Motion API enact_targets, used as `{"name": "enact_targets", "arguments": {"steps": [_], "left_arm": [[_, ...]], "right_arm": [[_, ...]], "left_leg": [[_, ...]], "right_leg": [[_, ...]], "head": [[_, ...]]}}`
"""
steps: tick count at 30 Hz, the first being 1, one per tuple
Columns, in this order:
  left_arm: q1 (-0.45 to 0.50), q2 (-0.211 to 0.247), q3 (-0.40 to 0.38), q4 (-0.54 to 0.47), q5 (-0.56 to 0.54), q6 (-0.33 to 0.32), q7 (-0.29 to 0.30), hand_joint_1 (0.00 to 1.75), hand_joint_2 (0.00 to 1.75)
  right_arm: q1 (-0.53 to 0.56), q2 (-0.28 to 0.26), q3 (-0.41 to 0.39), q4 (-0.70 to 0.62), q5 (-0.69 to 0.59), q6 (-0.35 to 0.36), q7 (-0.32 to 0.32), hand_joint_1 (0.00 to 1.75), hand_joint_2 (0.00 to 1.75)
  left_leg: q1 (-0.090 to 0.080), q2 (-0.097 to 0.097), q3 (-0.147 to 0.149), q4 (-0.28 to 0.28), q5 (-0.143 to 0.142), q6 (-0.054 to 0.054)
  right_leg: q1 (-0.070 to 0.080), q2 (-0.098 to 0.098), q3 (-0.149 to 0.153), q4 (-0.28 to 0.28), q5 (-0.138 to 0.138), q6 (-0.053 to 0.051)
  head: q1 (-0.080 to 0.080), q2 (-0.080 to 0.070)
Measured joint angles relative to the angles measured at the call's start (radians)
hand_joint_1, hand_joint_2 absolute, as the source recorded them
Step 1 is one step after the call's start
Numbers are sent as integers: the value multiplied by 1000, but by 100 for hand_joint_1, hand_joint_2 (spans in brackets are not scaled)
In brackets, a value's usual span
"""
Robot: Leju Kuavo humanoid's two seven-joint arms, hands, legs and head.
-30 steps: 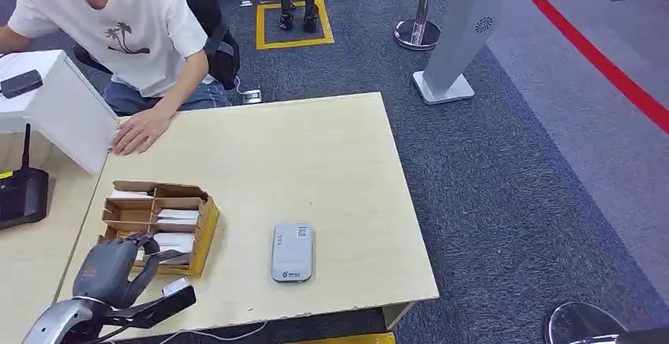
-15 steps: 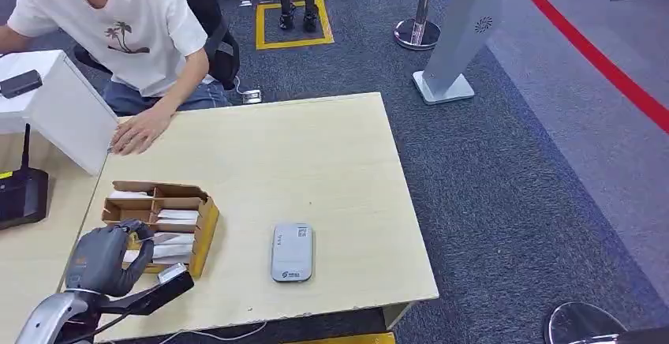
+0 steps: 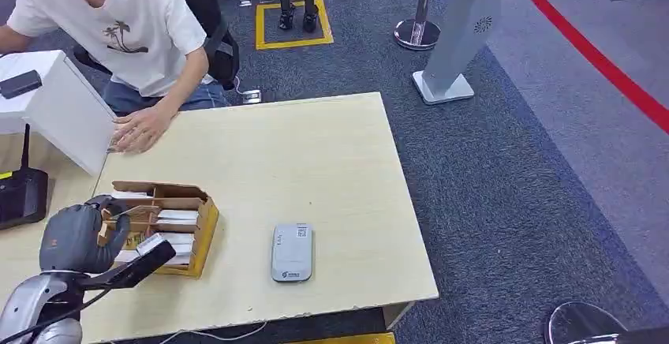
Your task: Pass the card to the sensor for recognition and then transmit it.
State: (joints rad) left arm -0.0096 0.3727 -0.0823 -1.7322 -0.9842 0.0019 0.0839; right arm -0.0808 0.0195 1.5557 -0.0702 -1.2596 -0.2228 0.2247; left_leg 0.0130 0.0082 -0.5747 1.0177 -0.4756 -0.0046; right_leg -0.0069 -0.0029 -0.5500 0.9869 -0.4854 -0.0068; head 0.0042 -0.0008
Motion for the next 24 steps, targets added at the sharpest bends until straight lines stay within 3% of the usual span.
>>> {"name": "enact_targets", "arguments": {"steps": [9, 19, 24], "left_arm": [[-192, -15, 132, 197, -47, 11, 19, 175, 175], [-434, -20, 138, 476, -169, 22, 58, 175, 175], [-503, -33, 137, 571, -188, 28, 58, 175, 175]], "right_arm": [[-5, -5, 0, 0, 56, 18, 5, 0, 175], [-11, -14, 0, -1, 99, 32, 6, 0, 175], [-13, -16, 0, -2, 101, 32, 6, 0, 175]], "left_leg": [[0, -1, 0, 0, 1, -1], [0, 0, 0, 0, 1, -1], [0, 0, 0, 0, 1, -1]], "right_leg": [[0, 0, 0, 0, 0, 0], [0, 0, 0, 0, 1, 0], [0, 0, 0, 0, 1, -1]], "head": [[0, 0], [0, 0], [0, 0]]}}
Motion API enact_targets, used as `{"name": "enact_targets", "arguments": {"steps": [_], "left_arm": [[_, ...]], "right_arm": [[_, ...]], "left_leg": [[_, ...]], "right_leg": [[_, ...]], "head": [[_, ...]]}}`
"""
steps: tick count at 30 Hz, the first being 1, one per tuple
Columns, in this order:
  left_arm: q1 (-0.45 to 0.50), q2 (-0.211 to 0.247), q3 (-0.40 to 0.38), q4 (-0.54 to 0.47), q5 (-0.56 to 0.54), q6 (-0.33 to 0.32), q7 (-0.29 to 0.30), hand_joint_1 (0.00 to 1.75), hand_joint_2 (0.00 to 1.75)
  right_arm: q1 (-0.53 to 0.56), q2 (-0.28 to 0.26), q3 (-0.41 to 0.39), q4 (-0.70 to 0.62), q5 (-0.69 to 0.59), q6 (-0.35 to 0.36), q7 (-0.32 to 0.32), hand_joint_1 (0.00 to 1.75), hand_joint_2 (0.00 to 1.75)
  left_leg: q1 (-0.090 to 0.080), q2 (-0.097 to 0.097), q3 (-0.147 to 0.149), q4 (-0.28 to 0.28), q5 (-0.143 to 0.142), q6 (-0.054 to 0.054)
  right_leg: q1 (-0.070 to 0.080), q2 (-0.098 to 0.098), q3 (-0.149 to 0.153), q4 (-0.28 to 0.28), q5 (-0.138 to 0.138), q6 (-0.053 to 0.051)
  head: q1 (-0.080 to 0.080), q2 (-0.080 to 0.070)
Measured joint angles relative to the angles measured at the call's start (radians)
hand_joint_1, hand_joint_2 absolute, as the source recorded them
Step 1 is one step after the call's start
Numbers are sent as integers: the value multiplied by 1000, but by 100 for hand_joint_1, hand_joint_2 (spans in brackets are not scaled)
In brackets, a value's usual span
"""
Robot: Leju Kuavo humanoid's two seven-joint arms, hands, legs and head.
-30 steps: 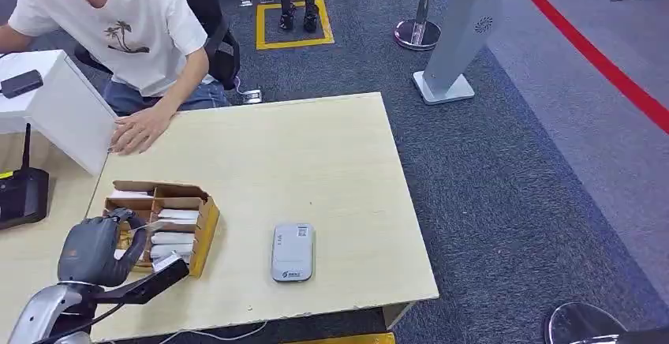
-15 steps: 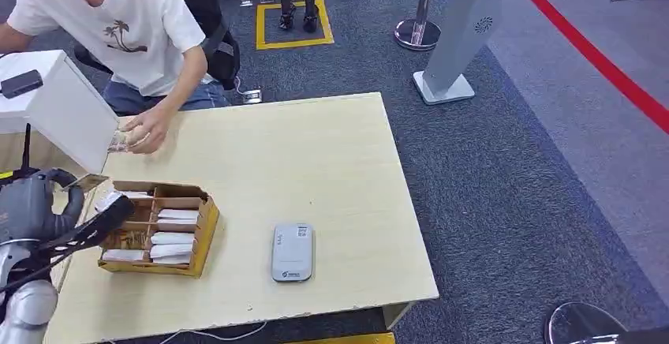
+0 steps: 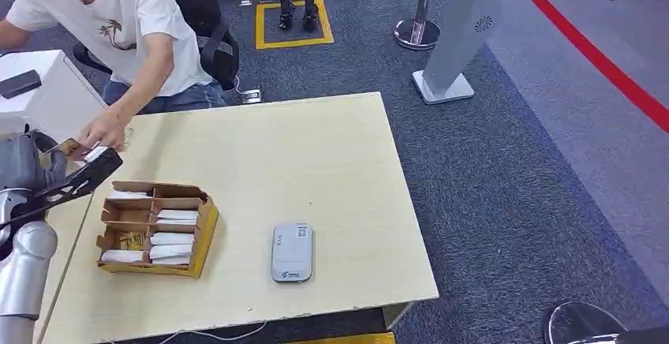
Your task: Pass the card to the sensor for recognition and then transmit it.
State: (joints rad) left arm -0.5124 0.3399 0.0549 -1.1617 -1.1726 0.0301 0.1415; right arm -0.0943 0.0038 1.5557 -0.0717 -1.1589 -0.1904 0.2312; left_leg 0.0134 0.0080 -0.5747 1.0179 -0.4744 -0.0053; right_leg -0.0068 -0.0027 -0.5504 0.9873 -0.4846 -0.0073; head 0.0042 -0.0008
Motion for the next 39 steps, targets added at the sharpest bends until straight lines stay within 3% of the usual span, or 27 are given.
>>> {"name": "enact_targets", "arguments": {"steps": [9, 10, 11, 22, 23, 33, 39], "left_arm": [[-30, -21, 0, 67, -6, 3, 0, 175, 175], [-32, -21, -1, 69, -6, 3, 0, 147, 175], [-33, -22, -1, 71, -5, 5, 0, 0, 175], [-34, -30, -1, 73, -2, 41, -1, 0, 175], [-34, -30, -1, 73, -2, 41, -1, 0, 0], [-33, -42, -1, 69, 34, 45, -19, 0, 0], [-7, -76, 8, -21, 192, 86, -74, 0, 0]], "right_arm": [[-1, -1, 0, 0, -2, 1, 2, 0, 175], [-1, -1, 0, 0, -2, 1, 5, 0, 175], [-1, -1, 0, 0, -2, 1, 7, 0, 175], [-1, -2, 0, 0, -4, 0, 8, 0, 175], [-1, -2, 0, 0, -4, 0, 8, 0, 175], [-1, -2, 0, 0, -18, 0, 8, 0, 175], [-1, -2, 0, 0, -38, -2, 7, 0, 175]], "left_leg": [[0, 3, 0, 0, 0, 0], [0, 3, 0, 0, 0, 0], [0, 3, 0, 0, 0, 0], [0, 2, 0, 0, 0, 0], [0, 2, 0, 0, 0, 0], [0, 2, 0, 0, 0, 0], [0, 2, 0, 0, 0, 0]], "right_leg": [[0, 2, -1, 0, 0, 0], [0, 2, -1, 0, 0, 0], [0, 2, -1, 0, 0, 0], [0, 2, -1, 0, 0, 0], [0, 2, -1, 0, 0, 0], [0, 2, -1, 0, 0, 0], [0, 2, 0, 0, 0, 0]], "head": [[0, 0], [0, 0], [0, 0], [0, 0], [0, 0], [0, 0], [0, 0]]}}
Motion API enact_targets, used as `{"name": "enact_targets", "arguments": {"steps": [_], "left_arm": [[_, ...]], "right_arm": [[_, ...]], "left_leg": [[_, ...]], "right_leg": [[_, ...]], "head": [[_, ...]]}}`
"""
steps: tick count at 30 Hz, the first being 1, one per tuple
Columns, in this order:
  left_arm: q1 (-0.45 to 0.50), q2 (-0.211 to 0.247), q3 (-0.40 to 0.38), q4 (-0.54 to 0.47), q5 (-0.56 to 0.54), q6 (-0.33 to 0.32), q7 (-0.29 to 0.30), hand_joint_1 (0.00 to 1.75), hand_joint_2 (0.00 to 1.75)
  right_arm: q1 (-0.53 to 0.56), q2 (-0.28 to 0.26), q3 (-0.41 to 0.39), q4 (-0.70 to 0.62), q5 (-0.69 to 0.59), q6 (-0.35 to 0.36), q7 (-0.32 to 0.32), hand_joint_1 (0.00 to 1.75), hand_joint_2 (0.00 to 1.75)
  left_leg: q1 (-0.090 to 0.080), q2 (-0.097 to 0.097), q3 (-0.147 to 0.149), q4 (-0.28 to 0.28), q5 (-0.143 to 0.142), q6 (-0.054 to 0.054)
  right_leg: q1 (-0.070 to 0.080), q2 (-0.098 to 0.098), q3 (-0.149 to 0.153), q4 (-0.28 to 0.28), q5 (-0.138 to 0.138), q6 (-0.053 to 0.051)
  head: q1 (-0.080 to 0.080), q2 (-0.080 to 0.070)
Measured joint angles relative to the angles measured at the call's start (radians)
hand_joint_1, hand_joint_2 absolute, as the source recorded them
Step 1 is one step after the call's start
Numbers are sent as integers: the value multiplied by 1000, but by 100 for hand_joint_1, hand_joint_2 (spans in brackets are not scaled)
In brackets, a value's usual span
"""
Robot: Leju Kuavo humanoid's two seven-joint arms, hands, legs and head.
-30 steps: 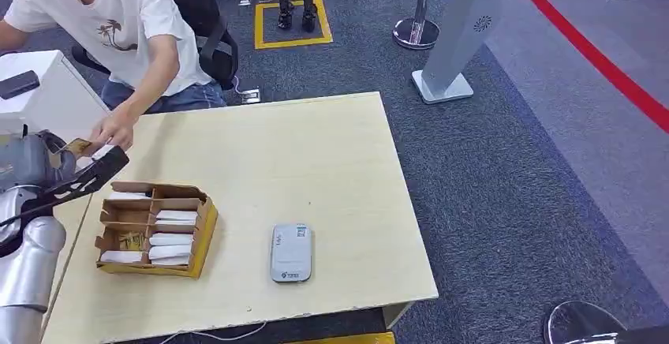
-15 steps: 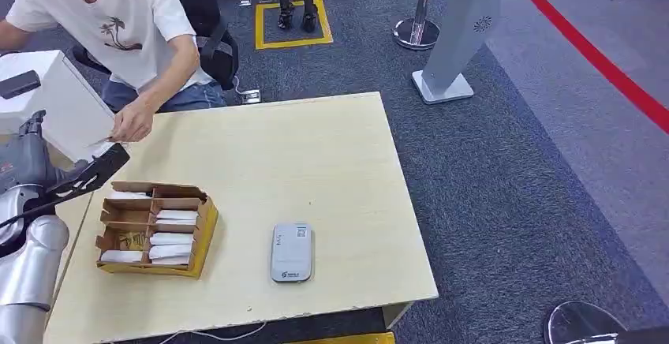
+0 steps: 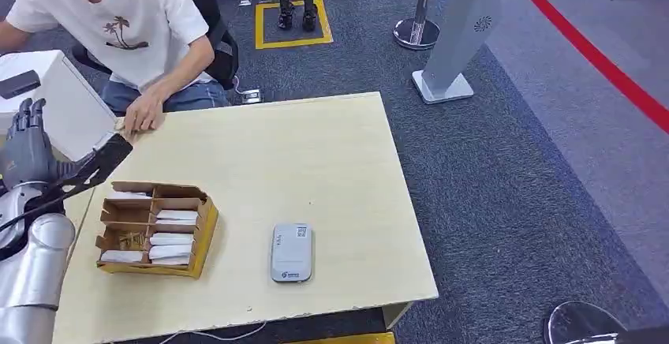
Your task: Pass the card to the sensor for recognition and then transmit it.
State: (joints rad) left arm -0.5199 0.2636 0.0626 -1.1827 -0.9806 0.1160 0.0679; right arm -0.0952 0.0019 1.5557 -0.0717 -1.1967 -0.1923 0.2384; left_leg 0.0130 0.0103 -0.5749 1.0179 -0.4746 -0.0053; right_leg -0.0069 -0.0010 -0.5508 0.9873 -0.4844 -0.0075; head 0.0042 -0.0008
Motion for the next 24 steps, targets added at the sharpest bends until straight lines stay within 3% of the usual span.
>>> {"name": "enact_targets", "arguments": {"steps": [2, 3, 6, 13, 18, 24], "left_arm": [[23, -23, 15, -55, 96, -1, -28, 0, 0], [41, -34, 21, -92, 159, -6, -44, 0, 175], [96, -60, 29, -170, 293, -32, -79, 0, 175], [420, -183, 7, -469, 583, -54, -245, 0, 175], [594, -251, -71, -611, 634, -43, -325, 0, 175], [688, -296, -128, -689, 654, -16, -378, 0, 175]], "right_arm": [[0, 0, 0, 0, -9, -3, -2, 0, 175], [1, 0, 0, 0, -15, -6, -5, 0, 175], [2, 0, 0, -1, -28, -13, -9, 0, 175], [12, 7, 0, -2, -73, -19, -22, 0, 175], [15, 14, 0, -2, -90, -28, -30, 0, 175], [17, 19, 0, -2, -95, -35, -31, 0, 175]], "left_leg": [[0, 0, 0, 0, 0, 0], [0, 0, 0, 0, 0, 0], [0, 0, 0, 0, -1, 0], [-2, 3, 1, 0, -5, 1], [-2, 2, 0, 0, -6, 3], [-2, 1, 1, 0, -6, 3]], "right_leg": [[0, 0, 0, 0, 0, 0], [0, 0, 0, 0, 0, 0], [0, 0, 0, 0, 0, 0], [-2, 4, 0, -1, -3, 3], [-2, 2, 0, -1, -4, 4], [-2, 1, 1, -1, -4, 4]], "head": [[0, 0], [0, 0], [0, 0], [-1, 0], [1, 0], [0, 0]]}}
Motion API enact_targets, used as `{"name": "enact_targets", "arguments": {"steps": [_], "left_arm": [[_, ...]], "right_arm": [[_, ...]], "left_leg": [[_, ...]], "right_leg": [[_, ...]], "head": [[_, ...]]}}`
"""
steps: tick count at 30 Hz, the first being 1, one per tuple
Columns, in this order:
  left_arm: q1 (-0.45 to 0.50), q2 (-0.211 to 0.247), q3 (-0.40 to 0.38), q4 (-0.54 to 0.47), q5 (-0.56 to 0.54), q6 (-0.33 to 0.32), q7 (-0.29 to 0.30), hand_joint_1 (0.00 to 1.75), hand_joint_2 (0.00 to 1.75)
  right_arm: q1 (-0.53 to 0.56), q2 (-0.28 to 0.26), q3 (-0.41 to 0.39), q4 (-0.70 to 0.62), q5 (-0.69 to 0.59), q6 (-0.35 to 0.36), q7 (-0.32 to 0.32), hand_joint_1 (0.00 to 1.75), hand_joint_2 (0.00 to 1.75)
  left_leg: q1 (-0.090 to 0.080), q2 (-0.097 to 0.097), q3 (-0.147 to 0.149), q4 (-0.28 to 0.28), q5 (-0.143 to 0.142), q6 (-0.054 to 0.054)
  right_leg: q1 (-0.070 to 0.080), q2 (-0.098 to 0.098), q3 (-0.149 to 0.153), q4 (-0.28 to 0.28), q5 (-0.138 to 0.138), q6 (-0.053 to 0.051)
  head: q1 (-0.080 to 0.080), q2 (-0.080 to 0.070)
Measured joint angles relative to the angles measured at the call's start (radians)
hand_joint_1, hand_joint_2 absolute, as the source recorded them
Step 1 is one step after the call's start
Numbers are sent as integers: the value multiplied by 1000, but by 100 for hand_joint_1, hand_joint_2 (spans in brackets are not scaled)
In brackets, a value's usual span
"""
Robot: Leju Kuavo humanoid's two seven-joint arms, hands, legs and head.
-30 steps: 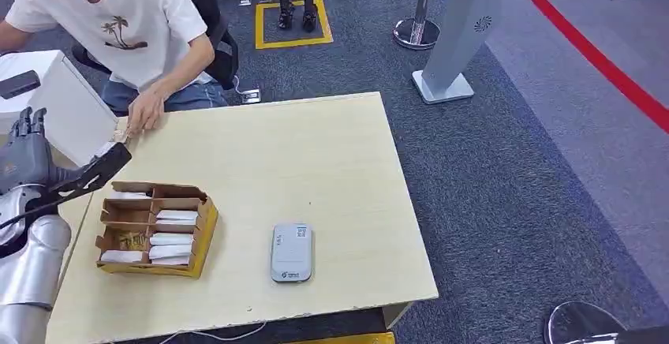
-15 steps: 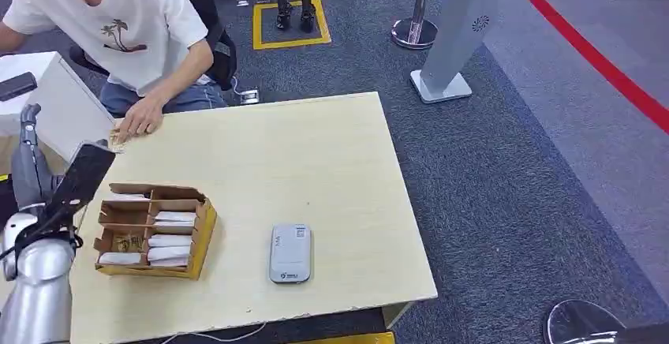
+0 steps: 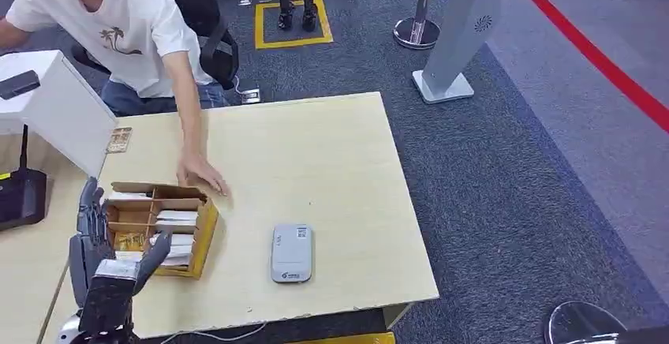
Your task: Pass the card to the sensor for recognition and then transmit it.
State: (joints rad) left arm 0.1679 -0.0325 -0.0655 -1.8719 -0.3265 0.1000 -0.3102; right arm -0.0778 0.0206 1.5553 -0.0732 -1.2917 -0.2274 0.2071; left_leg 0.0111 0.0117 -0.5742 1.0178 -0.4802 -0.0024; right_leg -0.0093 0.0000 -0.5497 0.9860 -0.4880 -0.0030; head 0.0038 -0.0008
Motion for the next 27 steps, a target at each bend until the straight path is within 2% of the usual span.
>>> {"name": "enact_targets", "arguments": {"steps": [8, 18, 27], "left_arm": [[77, -43, -46, -34, 45, 40, -42, 0, 175], [100, -59, -63, -42, 47, 43, -42, 0, 175], [107, -76, -91, -45, 30, 79, -83, 0, 175]], "right_arm": [[1, 1, 0, 0, -6, -8, 0, 0, 175], [2, 1, 0, 0, -6, -11, 0, 0, 175], [2, 1, 0, 0, -7, -14, -1, 0, 175]], "left_leg": [[0, -1, 0, 0, 0, 0], [0, -1, 0, 0, 0, 0], [0, -1, 0, 0, 0, 0]], "right_leg": [[0, -1, 0, 0, 0, 0], [0, -1, 1, 0, 0, 0], [0, -1, 1, 0, 0, 0]], "head": [[0, 0], [0, 0], [0, 0]]}}
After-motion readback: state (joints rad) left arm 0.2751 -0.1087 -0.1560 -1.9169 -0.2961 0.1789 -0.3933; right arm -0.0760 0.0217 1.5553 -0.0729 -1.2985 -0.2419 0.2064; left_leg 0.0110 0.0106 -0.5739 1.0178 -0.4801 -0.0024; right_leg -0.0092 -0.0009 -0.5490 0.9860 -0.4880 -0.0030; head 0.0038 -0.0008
